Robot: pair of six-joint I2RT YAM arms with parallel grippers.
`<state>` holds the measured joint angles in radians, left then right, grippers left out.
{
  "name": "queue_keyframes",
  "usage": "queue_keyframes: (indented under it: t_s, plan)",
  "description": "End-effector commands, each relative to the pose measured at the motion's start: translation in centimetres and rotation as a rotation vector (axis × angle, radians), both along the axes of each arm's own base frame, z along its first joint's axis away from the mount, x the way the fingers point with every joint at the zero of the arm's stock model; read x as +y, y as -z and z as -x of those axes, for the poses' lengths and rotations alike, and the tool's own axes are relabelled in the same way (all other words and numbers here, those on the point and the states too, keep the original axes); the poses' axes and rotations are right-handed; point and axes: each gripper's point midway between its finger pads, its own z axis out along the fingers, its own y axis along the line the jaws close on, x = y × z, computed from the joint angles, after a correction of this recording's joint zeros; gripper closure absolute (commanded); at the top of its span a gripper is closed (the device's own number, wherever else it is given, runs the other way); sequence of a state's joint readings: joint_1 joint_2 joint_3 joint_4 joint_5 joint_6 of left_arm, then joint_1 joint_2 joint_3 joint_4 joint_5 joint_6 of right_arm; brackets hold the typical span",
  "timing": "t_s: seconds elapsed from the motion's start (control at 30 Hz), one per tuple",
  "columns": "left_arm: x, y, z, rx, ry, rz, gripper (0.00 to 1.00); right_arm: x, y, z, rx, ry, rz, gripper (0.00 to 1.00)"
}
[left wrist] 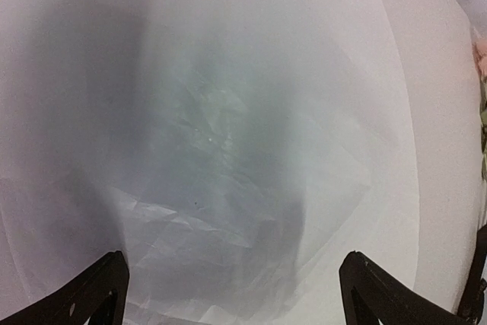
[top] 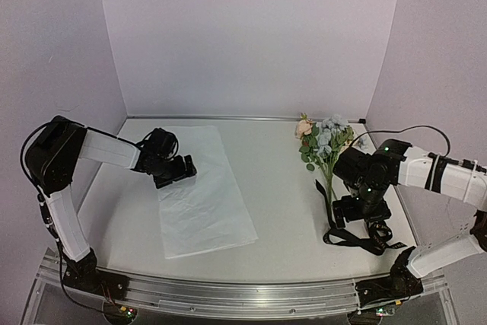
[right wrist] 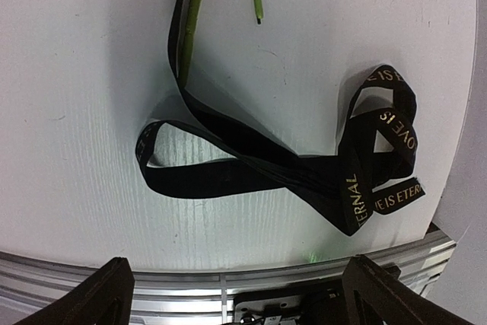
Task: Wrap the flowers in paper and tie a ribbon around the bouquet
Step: Move the folded wrapping paper to the center of the board.
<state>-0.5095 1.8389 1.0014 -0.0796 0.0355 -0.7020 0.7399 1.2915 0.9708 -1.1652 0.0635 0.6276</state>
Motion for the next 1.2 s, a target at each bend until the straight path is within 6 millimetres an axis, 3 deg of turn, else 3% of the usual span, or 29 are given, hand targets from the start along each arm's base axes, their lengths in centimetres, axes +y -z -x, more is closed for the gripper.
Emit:
queue_keyframes:
  t_s: [0.0,0.17,0.23,0.33,0.53,0.8,1.0,1.17]
  plan:
    - [-5.9,0.8,1.9,0.071,0.114,0.05,0.0,0.3,0.2,0.0,-0.023,0.052,-0.046,0.02]
    - [-7.6,-4.0,1.2,-0.005,0.142,0.088,0.0,1.3,0.5,-0.1,-0.005,0.069,-0.083,0.02]
    - [-6.6,-6.3,1.2,-0.042,0.116,0.061,0.0,2.0,0.5,-0.3,0.005,0.066,-0.108,0.02]
    - [-3.7,-7.3,1.2,-0.054,0.037,-0.026,0.0,3.2,0.5,-0.6,0.02,0.057,-0.143,0.02]
    - [2.2,-4.8,1.0,0.022,-0.066,-0.032,0.02,7.8,0.4,-2.2,0.079,0.007,-0.271,0.02]
    - [3.1,-3.8,-4.0,0.008,-0.002,-0.023,0.14,13.5,2.0,-5.1,0.154,0.051,-0.388,0.06]
    - [5.1,-2.2,-7.3,0.018,-0.062,-0.082,0.17,14.8,3.3,-6.5,0.167,0.054,-0.377,0.06]
    - [4.8,-0.5,-9.1,0.024,-0.031,-0.079,0.25,15.3,4.1,-7.2,0.175,0.047,-0.366,0.05]
